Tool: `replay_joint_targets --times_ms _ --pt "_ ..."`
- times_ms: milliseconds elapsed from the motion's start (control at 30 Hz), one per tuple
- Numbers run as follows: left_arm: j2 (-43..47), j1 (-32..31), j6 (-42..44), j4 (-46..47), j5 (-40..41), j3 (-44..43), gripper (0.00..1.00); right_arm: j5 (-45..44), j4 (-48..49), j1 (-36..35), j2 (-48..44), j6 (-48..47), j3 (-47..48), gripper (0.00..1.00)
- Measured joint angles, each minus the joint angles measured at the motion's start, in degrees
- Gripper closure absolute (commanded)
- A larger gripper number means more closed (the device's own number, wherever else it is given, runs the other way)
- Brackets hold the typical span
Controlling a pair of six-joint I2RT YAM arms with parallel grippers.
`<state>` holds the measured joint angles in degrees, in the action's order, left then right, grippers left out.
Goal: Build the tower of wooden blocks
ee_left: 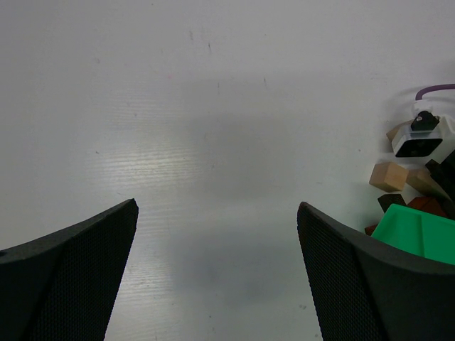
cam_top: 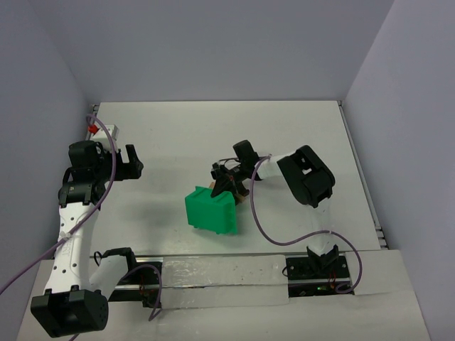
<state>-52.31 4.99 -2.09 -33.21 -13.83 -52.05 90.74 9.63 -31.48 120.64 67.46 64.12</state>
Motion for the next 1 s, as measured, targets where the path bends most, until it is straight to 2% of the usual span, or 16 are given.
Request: replay_joint_targets --times_ms 200,367,467,633,733,833,900,1000 --pt "0.09 0.0 0.0 0.0 -0.1 0.0 0.01 -3.8 -4.55 -2.48 -4.2 -2.1 -0.11 1.0" --pt "0.66 0.0 0.0 0.0 -0.12 0.0 0.01 -5.9 -3.8 -4.36 -11.96 -1.07 -0.09 1.0" --pt "1.01 0.02 0.02 0.0 -0.16 0.0 0.01 -6.0 0.3 -5.01 -17.68 1.22 -0.06 1.0" --pt "1.37 0.11 0.01 -0.01 -0.17 0.0 0.01 -5.59 17.08 -4.78 -23.92 9.67 -0.27 1.0" --pt "1.55 0.21 0.03 -0.01 -0.29 0.0 0.01 -5.08 26.98 -2.03 -24.99 14.68 -1.04 1.0" --pt "1.66 0.39 0.04 -0.01 -0.5 0.0 0.01 -5.1 31.24 3.09 -25.24 16.9 -1.99 1.0" --pt "1.66 0.37 0.06 -0.02 -0.63 0.0 0.01 -5.17 30.34 6.39 -25.69 15.68 -2.37 1.0" --pt "1.68 0.39 0.07 -0.02 -0.85 0.0 0.01 -5.58 20.56 10.7 -27.9 7.65 -2.17 1.0"
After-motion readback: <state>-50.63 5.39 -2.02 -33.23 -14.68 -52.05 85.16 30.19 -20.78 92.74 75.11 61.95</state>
